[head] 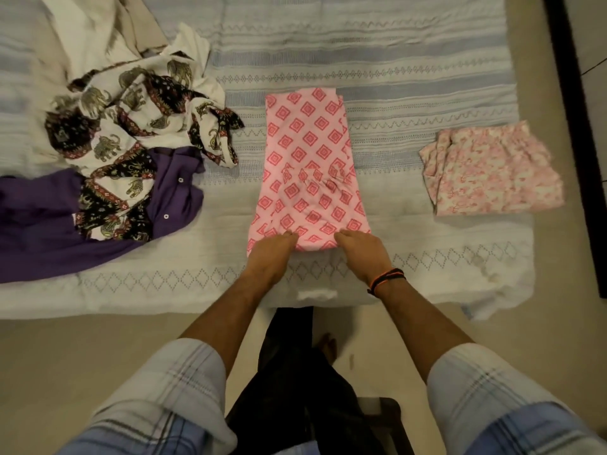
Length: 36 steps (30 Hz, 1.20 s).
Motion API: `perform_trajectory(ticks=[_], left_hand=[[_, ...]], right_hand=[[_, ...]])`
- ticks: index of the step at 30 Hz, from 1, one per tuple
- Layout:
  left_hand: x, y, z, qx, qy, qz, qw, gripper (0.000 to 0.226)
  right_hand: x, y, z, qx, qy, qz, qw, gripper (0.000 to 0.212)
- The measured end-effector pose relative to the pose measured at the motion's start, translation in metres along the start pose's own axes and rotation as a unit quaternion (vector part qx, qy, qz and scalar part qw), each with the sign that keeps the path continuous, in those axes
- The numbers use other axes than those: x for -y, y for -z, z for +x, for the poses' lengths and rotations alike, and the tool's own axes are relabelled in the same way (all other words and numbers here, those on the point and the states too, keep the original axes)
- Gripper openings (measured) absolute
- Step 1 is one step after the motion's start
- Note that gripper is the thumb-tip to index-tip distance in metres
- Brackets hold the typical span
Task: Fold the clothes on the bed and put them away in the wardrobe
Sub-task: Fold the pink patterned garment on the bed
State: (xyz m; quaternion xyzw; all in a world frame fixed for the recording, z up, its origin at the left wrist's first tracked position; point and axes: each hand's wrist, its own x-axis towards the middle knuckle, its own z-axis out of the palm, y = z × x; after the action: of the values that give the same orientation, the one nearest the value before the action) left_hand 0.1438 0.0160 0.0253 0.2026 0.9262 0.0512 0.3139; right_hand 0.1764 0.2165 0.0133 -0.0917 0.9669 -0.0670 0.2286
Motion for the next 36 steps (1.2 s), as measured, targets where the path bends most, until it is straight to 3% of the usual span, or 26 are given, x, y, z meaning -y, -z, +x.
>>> perform_trajectory(ticks=[8, 18, 25, 31, 36], left_hand=[[-0.036, 0.008, -0.085, -0.001, 0.035, 0.001, 0.999, 0.048], [-0.052, 0.013, -0.132, -0.003, 0.047, -0.005, 0.999, 0.047], [-0.042, 0.051, -0.107, -0.037, 0.047, -0.009, 0.998, 0.044], [-0.022, 0.094, -0.055, -0.043, 0.057, -0.032, 0.997, 0.028], [-0.001, 0.128, -0.013, -0.034, 0.051, -0.046, 0.997, 0.031]], right_hand=[[0.013, 0.028, -0.078, 0.053, -0.015, 0.002, 0.998, 0.037], [0.024, 0.042, -0.124, 0.049, -0.02, 0.046, 0.998, 0.044], [0.013, 0.082, -0.092, 0.029, -0.027, 0.061, 0.997, 0.041], [0.001, 0.118, -0.034, 0.036, -0.033, 0.056, 0.997, 0.035], [-0.008, 0.144, 0.014, 0.058, -0.044, 0.054, 0.996, 0.037]])
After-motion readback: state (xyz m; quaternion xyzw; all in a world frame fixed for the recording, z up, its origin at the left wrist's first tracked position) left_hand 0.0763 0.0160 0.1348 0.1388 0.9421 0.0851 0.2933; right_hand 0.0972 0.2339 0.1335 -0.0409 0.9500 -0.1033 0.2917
